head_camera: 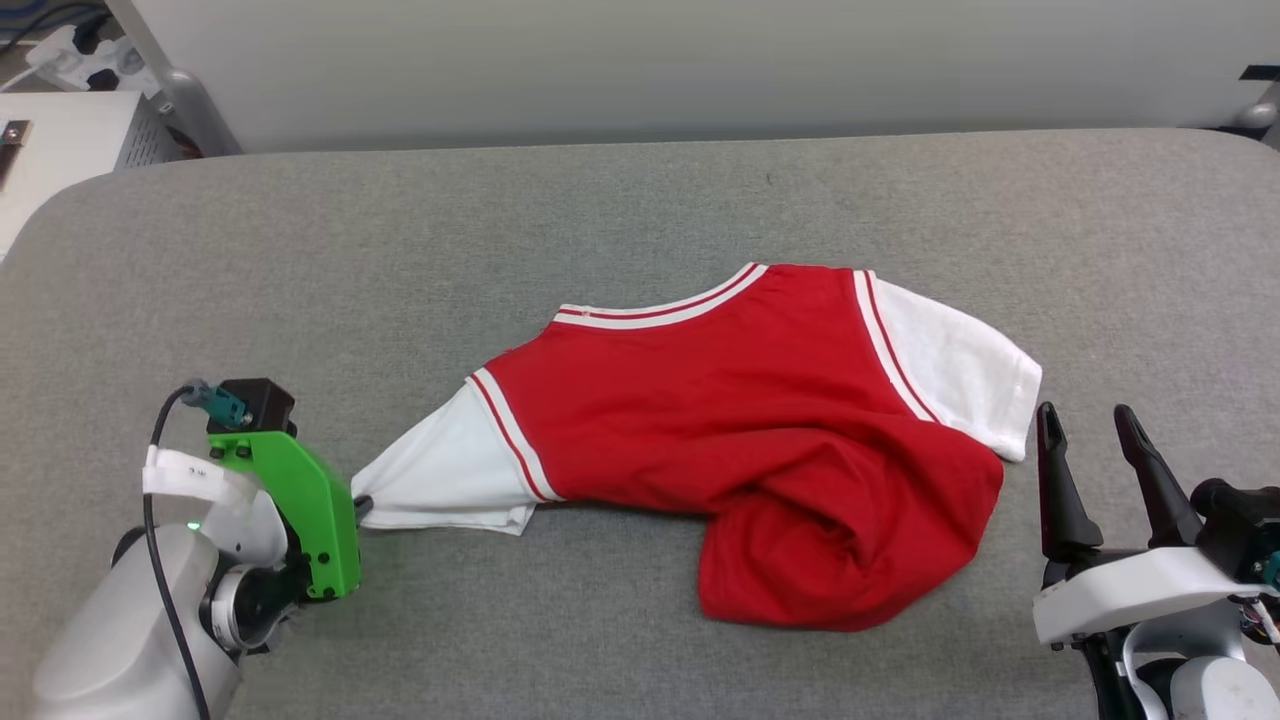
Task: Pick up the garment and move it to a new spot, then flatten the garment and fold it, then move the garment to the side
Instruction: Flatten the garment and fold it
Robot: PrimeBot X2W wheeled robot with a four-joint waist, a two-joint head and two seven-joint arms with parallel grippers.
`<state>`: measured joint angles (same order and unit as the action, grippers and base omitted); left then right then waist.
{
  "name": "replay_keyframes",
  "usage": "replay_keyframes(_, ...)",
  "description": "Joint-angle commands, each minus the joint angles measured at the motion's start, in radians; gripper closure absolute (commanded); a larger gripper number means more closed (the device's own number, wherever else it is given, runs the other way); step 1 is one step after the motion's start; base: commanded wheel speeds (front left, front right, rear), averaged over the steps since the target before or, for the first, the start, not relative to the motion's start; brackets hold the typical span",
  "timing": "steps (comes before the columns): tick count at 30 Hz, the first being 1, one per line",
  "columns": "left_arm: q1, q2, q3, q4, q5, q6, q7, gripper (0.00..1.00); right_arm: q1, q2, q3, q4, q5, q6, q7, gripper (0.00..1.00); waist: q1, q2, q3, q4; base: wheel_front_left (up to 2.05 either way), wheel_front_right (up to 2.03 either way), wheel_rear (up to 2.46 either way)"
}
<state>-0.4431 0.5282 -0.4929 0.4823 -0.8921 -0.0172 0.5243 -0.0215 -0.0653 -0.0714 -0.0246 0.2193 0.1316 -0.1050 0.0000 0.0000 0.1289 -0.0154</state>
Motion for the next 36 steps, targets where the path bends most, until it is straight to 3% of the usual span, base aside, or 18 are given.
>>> replay_keyframes(1,0.027,0.005,-0.002,-0.013,-0.001,0.01,-0.008,1.0,0.011,0.005,-0.003,-0.001,-0.007,-0.001,0.005,0.0,0.0,0.0,-0.005,0.012,0.0,0.0,0.0)
replay_keyframes(2,0.038,0.0,-0.007,-0.023,-0.001,0.013,-0.011,1.0,0.011,0.006,-0.004,-0.001,-0.008,-0.001,0.007,0.0,0.0,0.0,-0.005,0.015,0.0,0.0,0.0)
replay_keyframes(3,0.046,-0.004,-0.01,-0.032,0.0,0.013,-0.014,0.92,0.012,0.007,-0.004,-0.001,-0.008,-0.001,0.009,0.0,0.0,0.0,-0.005,0.017,0.0,0.0,0.0)
replay_keyframes(4,0.051,-0.007,-0.013,-0.043,0.002,0.008,-0.026,0.18,0.012,0.007,-0.006,-0.002,-0.008,-0.001,0.011,0.0,0.0,0.0,-0.005,0.021,0.0,0.0,0.0)
replay_keyframes(5,0.054,-0.011,-0.012,-0.048,0.004,0.009,-0.038,0.0,0.013,0.008,-0.007,-0.002,-0.009,-0.001,0.012,0.0,0.0,0.0,-0.006,0.024,0.0,0.0,0.0)
replay_keyframes(10,0.057,-0.018,-0.006,-0.091,0.074,0.01,-0.206,0.0,0.019,0.01,-0.017,-0.001,-0.009,-0.001,0.021,0.0,0.0,0.0,-0.023,0.04,0.0,0.0,0.0)
replay_keyframes(19,0.128,-0.073,0.016,-0.217,0.214,-0.022,-0.703,0.0,0.054,0.011,-0.04,-0.012,-0.012,-0.001,0.037,0.0,0.0,0.0,-0.069,0.076,0.0,0.0,0.0)
replay_keyframes(21,0.157,-0.095,0.027,-0.248,0.235,-0.013,-0.759,0.0,0.062,0.011,-0.045,-0.016,-0.012,-0.001,0.042,0.0,0.0,0.0,-0.075,0.084,0.0,0.0,0.0)
replay_keyframes(28,0.267,-0.213,0.116,-0.428,0.384,0.033,-0.786,0.0,0.073,-0.018,-0.067,-0.037,-0.022,-0.001,0.095,0.0,0.0,0.0,-0.075,0.117,0.0,0.0,0.0)
replay_keyframes(32,0.313,-0.278,0.156,-0.47,0.45,0.002,-0.786,0.0,0.052,-0.071,-0.056,-0.045,-0.013,-0.001,0.199,0.0,0.0,0.0,-0.055,0.142,0.0,0.0,0.0)
replay_keyframes(36,0.31,-0.311,0.176,-0.464,0.502,-0.042,-0.786,0.0,-0.022,-0.154,-0.039,-0.034,0.016,-0.001,0.407,0.0,0.0,0.0,-0.017,0.167,0.0,0.0,0.0)
